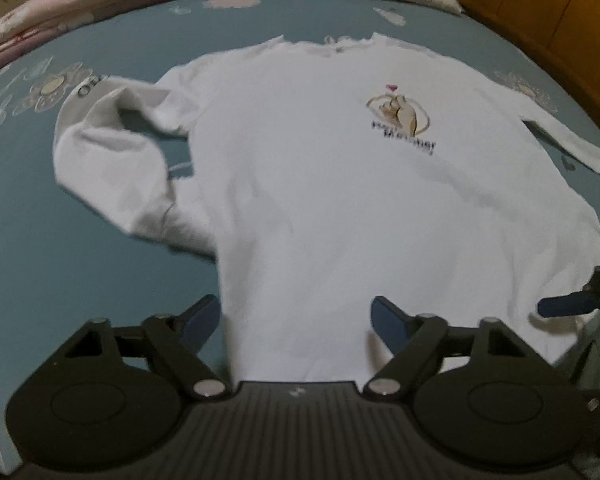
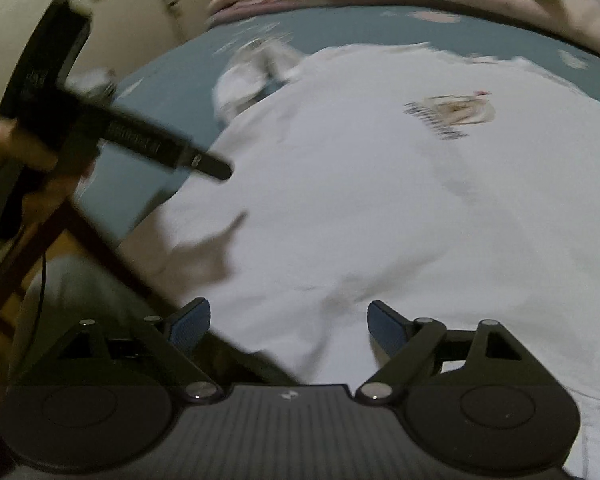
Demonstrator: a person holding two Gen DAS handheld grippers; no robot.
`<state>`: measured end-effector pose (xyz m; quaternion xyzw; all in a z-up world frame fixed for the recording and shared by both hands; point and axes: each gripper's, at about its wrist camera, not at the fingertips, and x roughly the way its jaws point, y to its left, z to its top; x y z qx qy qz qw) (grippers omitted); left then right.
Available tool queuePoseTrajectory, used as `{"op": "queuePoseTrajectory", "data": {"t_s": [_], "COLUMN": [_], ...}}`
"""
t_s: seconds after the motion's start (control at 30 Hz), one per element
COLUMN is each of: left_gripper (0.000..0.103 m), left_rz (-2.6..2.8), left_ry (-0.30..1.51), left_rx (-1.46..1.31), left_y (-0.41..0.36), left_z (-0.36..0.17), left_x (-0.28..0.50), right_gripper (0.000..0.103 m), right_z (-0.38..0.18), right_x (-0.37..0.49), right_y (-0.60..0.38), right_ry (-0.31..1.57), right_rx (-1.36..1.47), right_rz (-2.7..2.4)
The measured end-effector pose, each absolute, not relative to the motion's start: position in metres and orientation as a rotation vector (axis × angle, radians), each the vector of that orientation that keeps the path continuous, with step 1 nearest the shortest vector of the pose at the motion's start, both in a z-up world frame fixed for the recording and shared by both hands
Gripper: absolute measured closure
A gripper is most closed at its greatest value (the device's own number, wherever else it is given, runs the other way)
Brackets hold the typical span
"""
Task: Fold clothes
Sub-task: 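Move the open left gripper to the bunched sleeve cuff, then grasp the sleeve cuff with the left gripper and lay it outward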
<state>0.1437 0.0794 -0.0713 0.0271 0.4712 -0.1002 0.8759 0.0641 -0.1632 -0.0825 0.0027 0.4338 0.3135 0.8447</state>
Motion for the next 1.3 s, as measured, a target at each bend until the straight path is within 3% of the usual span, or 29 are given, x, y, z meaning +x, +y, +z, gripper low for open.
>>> {"op": "queuePoseTrajectory", "data": {"t_s": [0.53, 0.63, 0.67, 0.7, 0.97, 1.07, 1.17, 1.3], "left_gripper": [0.027, 0.038, 0.049, 0.053, 0.055, 0.062, 0.082, 0.086], "left_rz": [-0.110, -0.066, -0.051, -0.036, 0.063, 0.082, 0.119, 0.175], "left_ry": [0.928, 0.929, 0.929, 0.930, 0.899, 0.898, 0.914, 0.899], "left_rx": [-0.140, -0.204, -0.225, -0.246, -0.376, -0.343, -0.305, -0.189], "left_y": [0.112, 0.130, 0.136, 0.142, 0.166, 0.162, 0.161, 0.168], "left_z": [-0.099, -0.096, -0.096, -0.095, -0.099, -0.099, -0.098, -0.081], "left_x": [0.169, 0.175, 0.176, 0.178, 0.193, 0.200, 0.205, 0.203], "right_gripper": [0.014, 0.014, 0.014, 0.014, 0.014, 0.014, 0.014, 0.014], "right_z": [-0.100, -0.100, -0.100, -0.100, -0.107, -0.107, -0.108, -0.108], "right_x": [0.080, 0.087, 0.088, 0.089, 0.096, 0.095, 0.095, 0.094], "right_y": [-0.233, -0.239, -0.241, -0.243, -0.244, -0.242, -0.242, -0.243], "right_ry": [0.896, 0.886, 0.881, 0.879, 0.887, 0.886, 0.884, 0.884], "right_rx": [0.209, 0.227, 0.236, 0.245, 0.262, 0.245, 0.244, 0.245], "right_rz": [0.481, 0.454, 0.447, 0.442, 0.423, 0.425, 0.424, 0.426]}}
